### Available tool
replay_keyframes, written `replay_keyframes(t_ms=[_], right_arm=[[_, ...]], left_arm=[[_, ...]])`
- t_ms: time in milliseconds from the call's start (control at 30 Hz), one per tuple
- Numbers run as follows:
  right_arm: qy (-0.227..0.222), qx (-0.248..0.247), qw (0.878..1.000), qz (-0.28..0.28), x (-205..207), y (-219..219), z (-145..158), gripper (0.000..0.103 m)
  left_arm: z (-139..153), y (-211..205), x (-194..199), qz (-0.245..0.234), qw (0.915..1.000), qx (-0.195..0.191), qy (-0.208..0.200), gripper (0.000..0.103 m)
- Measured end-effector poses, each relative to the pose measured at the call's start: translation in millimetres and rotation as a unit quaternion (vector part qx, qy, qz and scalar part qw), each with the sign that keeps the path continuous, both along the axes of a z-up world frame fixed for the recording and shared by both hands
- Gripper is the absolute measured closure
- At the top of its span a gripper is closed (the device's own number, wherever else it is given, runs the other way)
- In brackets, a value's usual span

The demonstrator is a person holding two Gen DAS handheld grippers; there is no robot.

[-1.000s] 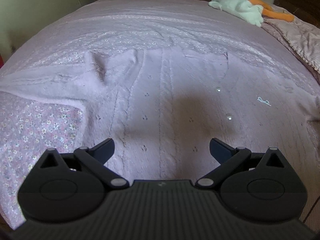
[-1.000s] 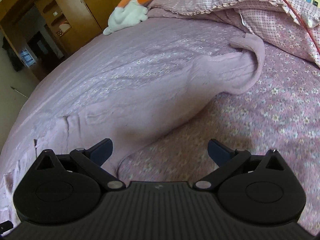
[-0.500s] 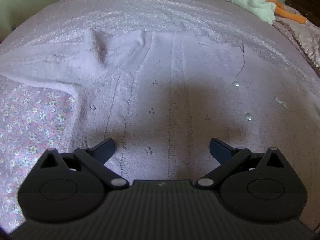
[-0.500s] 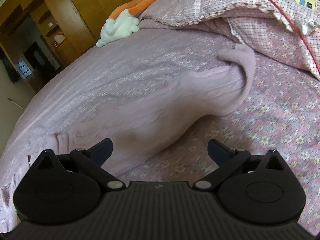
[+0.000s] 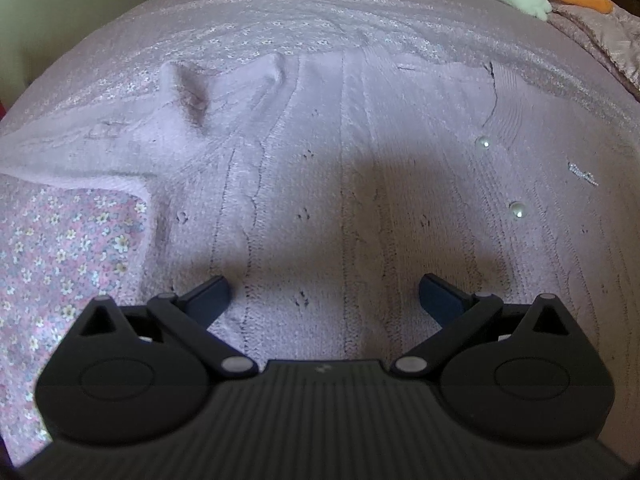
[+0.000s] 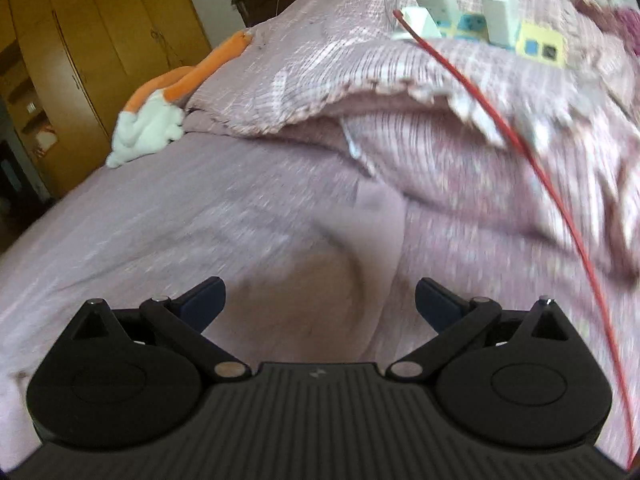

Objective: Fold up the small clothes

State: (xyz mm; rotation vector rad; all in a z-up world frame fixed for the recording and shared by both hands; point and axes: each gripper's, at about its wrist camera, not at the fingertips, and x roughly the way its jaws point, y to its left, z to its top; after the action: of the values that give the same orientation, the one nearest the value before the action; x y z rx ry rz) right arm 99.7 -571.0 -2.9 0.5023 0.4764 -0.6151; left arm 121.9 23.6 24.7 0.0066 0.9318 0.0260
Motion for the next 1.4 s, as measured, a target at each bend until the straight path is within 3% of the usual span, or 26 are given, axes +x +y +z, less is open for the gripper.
replay_keyframes(t_ms=[100, 133, 200, 233, 267, 300, 367, 533, 733, 867, 1067, 1400], right_arm=[[0.008, 0.003, 1.0, 0.005, 18.2, -23.8, -3.1, 0.0], [0.006, 0.01, 1.0, 0.008, 22.8, -31.7, -6.5, 0.005], [0.013, 0.025, 1.0, 0.003, 30.0, -40.7, -15.1, 0.022], [0.018, 0.027, 0.999, -0.008, 32.1, -45.4, -18.2, 0.038], [0.02, 0.025, 0.999, -0.017, 33.1, -49.0, -19.5, 0.061], [0.023, 0.026, 0.999, -0.024, 32.6, -53.3, -20.8, 0.073], [0.006, 0.05, 0.998, -0.024, 25.4, -61.1, -19.7, 0.083], [-0.045, 0.063, 0.997, -0.004, 2.7, -57.1, 0.9, 0.085], [-0.136, 0.11, 0.983, 0.05, -17.9, -25.2, 47.1, 0.085], [-0.165, 0.115, 0.974, 0.104, -17.5, 10.5, 79.6, 0.085], [-0.186, 0.129, 0.957, 0.182, -0.2, 80.7, 110.6, 0.085], [-0.169, 0.135, 0.926, 0.309, 41.3, 240.4, 133.7, 0.085]], left_arm=[[-0.4, -1.1, -1.1, 0.001, 1.0, 0.003, -0.002, 0.0], [-1.0, -1.7, -1.5, 0.001, 1.0, 0.005, -0.003, 0.0], [-1.4, -3.1, -2.0, 0.003, 1.0, 0.008, -0.004, 0.0], [-1.6, -3.2, -2.3, 0.003, 0.9999, 0.009, -0.004, 0.0], [-1.8, -3.4, -2.4, 0.004, 0.9999, 0.009, -0.004, 0.0], [-1.8, -3.3, -2.1, 0.005, 0.9999, 0.009, -0.003, 0.0], [-1.8, -3.5, -1.1, 0.006, 0.9999, 0.009, 0.001, 0.0], [-0.4, -3.0, 0.9, 0.008, 0.9999, 0.006, 0.004, 0.0], [7.0, 1.5, 0.3, 0.006, 1.0, -0.007, 0.003, 0.0], [18.8, 8.0, -2.8, 0.003, 0.9999, -0.011, -0.012, 0.0], [35.3, 24.7, -3.9, 0.01, 0.9993, -0.012, -0.032, 0.0], [52.6, 60.0, -4.4, 0.027, 0.998, -0.014, -0.055, 0.0]])
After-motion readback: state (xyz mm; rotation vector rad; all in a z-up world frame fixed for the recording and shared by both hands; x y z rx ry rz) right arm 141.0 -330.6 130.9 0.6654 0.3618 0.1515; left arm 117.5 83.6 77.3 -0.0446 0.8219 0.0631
